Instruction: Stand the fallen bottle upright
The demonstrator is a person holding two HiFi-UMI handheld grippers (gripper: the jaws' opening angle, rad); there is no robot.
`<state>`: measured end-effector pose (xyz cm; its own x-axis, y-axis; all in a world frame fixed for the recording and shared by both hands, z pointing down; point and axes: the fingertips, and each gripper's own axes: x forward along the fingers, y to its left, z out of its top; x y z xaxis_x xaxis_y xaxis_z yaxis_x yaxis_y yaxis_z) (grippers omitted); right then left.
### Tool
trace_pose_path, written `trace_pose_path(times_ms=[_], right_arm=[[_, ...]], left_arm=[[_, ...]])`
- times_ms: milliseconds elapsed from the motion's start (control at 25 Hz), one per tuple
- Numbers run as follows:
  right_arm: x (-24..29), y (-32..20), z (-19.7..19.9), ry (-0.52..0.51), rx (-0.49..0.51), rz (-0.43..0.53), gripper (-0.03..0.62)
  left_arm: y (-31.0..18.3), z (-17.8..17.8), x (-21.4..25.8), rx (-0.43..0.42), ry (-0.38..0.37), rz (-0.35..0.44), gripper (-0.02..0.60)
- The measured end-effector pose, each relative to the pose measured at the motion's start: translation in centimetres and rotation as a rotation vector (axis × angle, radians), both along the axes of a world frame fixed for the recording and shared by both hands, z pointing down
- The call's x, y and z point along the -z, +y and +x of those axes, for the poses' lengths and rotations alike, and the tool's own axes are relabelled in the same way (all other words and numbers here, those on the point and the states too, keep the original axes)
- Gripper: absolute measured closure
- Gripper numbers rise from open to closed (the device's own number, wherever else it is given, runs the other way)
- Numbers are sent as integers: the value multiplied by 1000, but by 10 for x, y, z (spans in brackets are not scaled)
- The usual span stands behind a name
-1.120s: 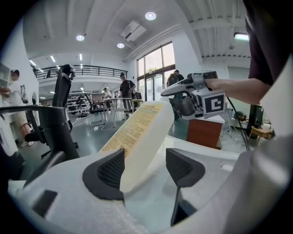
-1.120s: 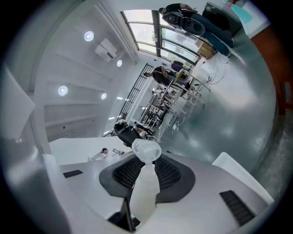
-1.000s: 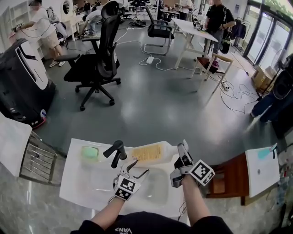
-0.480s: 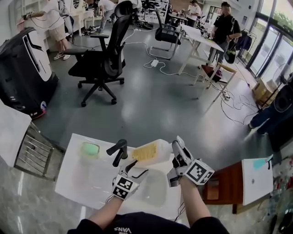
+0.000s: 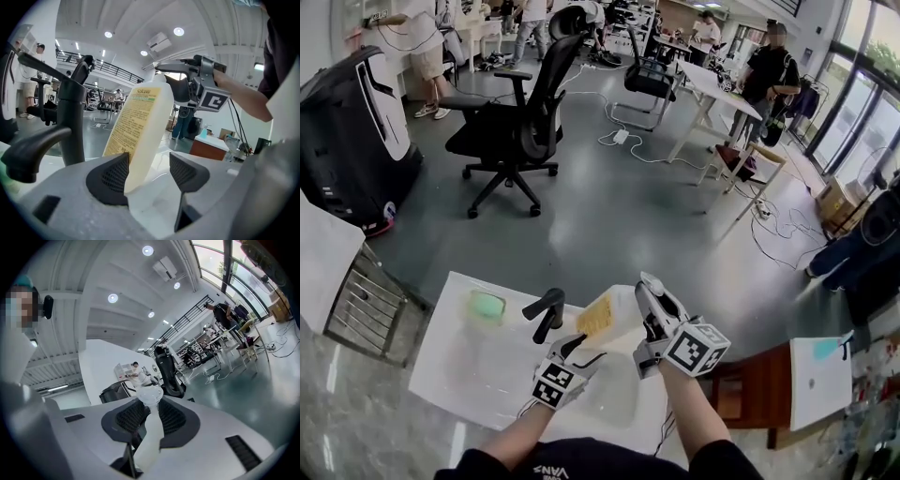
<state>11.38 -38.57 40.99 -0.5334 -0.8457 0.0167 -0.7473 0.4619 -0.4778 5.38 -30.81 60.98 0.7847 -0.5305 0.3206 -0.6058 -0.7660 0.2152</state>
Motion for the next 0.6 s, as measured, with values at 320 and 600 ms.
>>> trace_pose_path(times_ms=[320, 600], right_arm=[[2, -3, -25, 64, 97, 51, 494], [5, 2, -57, 221, 255, 115, 496]], left_arm=[[-5, -6, -4, 28, 34, -36, 321], [2, 0, -5, 22, 61, -93, 353]])
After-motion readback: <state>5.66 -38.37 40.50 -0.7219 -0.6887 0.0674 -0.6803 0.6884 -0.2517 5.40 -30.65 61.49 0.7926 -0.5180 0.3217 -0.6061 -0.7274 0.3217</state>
